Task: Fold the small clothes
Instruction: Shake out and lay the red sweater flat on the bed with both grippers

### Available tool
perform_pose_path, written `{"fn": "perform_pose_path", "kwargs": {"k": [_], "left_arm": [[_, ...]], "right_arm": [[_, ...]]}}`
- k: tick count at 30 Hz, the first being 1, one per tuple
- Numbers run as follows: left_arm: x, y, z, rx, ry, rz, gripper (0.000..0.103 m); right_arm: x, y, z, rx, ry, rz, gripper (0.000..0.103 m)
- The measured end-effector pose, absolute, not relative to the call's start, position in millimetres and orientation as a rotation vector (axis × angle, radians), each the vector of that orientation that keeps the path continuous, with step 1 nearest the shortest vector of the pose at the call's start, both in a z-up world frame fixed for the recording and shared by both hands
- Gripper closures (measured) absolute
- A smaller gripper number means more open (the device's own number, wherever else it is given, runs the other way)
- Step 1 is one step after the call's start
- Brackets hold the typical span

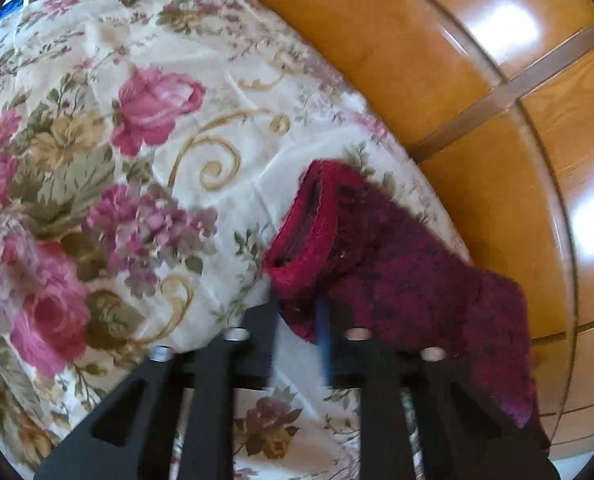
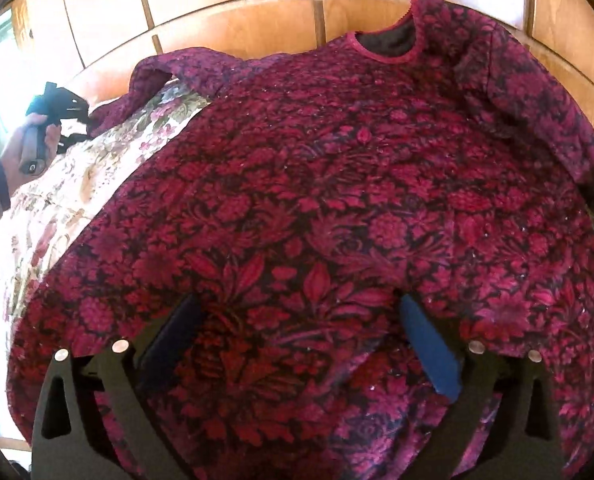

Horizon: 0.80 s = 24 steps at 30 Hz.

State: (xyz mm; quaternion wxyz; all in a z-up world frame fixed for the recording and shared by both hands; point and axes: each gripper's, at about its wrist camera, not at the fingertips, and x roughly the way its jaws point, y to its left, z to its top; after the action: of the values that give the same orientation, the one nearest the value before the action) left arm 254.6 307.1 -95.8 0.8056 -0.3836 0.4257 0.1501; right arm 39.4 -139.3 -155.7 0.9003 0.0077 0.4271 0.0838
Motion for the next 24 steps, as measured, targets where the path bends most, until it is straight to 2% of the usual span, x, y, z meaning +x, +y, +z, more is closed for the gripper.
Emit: {"fn": "perform_pose_path", "kwargs": {"k": [7, 13, 15, 17, 18, 20, 22, 24], "left_arm": [[203.8, 346.4, -42.4, -0.664, 0.734, 0.453, 0.094], [209.8, 341.8, -74.0, -0.568, 0.873, 0.561, 0.093], [202.3, 331.7, -77.5, -0.543, 0.894, 0.603, 0.088], [188.2, 320.5, -70.9, -0.552, 0.880, 0.618, 0.072], [178.5, 311.1, -62.4, -0.567, 0.841, 0.582, 0.069], [168.8, 288.9, -45.7, -0.522, 0.795, 0.550, 0.054], [152.2, 254.6, -28.3, -0.475, 0.731, 0.477, 0.049], [140.6, 217.7, -17.5, -0.427, 0.705, 0.367, 0.049]], "right_arm": [[41.5, -140.2, -156.3, 0.024, 0.883, 0.178, 0.002], [42.4, -139.2, -157.0, 0.017, 0.882, 0.171, 0.002], [41.7, -139.2, -156.3, 0.021, 0.880, 0.169, 0.002], [41.3, -139.4, -155.5, 0.023, 0.880, 0.168, 0.002], [41.6, -140.1, -154.7, 0.027, 0.882, 0.171, 0.002], [42.4, -142.6, -152.0, 0.037, 0.893, 0.179, 0.002], [41.7, -150.5, -142.9, 0.064, 0.903, 0.192, 0.004], [35.8, -169.2, -128.2, 0.113, 0.870, 0.159, 0.004]]}}
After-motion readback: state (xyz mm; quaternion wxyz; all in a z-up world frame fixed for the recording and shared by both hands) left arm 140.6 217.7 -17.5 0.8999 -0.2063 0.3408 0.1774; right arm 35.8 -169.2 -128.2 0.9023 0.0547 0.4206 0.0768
